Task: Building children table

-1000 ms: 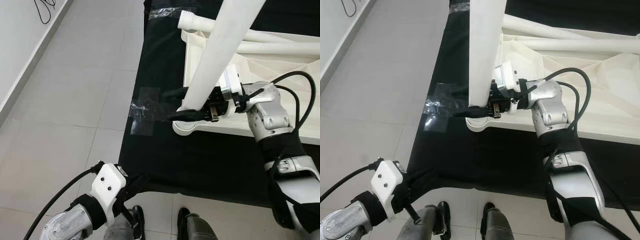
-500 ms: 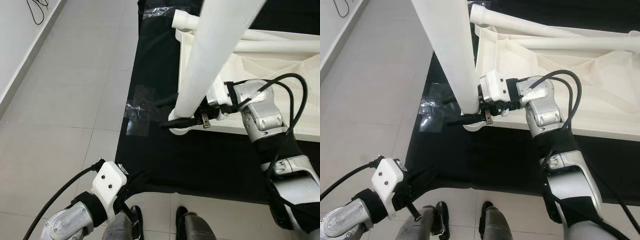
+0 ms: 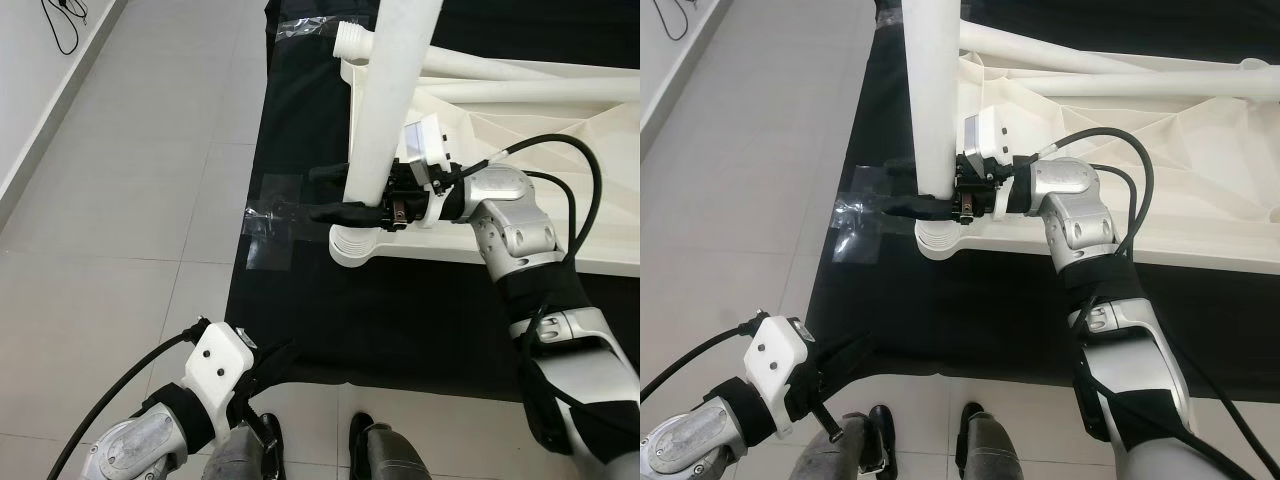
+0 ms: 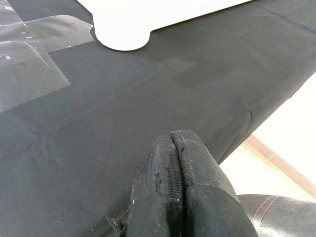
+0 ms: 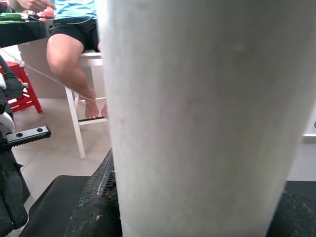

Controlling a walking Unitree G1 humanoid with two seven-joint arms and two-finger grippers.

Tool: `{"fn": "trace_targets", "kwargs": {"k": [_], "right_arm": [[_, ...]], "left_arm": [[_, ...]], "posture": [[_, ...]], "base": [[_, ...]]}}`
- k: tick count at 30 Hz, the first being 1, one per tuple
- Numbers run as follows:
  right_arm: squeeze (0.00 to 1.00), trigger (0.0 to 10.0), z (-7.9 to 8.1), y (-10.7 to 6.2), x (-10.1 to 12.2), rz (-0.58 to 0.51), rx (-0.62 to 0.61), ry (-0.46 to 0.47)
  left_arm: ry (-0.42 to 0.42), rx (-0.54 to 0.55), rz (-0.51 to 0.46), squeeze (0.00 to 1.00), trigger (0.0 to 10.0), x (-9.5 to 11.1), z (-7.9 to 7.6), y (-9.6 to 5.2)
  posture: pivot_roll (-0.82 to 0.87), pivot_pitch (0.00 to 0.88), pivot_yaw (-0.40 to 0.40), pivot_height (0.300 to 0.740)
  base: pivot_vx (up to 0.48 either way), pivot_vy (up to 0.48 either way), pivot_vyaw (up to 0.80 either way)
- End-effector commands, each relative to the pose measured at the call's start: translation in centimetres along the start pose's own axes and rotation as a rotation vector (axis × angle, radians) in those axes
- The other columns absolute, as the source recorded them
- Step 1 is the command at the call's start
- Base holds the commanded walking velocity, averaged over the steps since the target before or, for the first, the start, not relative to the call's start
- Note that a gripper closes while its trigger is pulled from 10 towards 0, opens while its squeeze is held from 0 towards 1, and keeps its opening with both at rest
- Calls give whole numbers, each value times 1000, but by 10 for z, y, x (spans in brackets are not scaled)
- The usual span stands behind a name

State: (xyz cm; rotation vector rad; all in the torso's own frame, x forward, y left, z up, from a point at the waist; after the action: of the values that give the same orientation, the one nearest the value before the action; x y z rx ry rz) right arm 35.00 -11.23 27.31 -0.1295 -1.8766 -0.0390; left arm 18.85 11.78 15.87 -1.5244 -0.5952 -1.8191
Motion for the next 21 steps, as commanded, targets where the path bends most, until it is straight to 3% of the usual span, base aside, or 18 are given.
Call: {"fn": "trace_targets", "kwargs": {"k": [1,12,21], "right_arm": [[0,10000,7,0,-36,120,-30,121],[0,10000,-3,-1,-44,42,-211,254],[0,10000,4,-5,-52,-12,-315,247]], "left_arm": [[-29,-8,27,0,10000,-7,-5,0],[-31,-9,28,0,10000,-7,-5,0],[-34,-13,29,0,10000,-7,-5,0]], "posture": [[163,359,-27,740],[163,360,-29,740],[157,360,-27,740]], "base": [[0,0,0],[0,0,0],[0,0,0]]}}
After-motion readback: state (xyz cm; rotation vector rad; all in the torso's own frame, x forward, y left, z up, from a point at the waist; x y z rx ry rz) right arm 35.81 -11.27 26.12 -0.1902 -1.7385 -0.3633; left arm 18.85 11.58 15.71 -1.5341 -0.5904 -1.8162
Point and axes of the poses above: a point about 5 cm out from each wrist's last joint towards the gripper, its own y axis pointing out of the wrist towards the gripper, its own x axis along the axis of the wrist's last joint, z = x × y, the point moved 1 cm from there along y, pointing out of the wrist towards the gripper, and after that the axes turned 4 degrees about y, right-handed, at the moved point
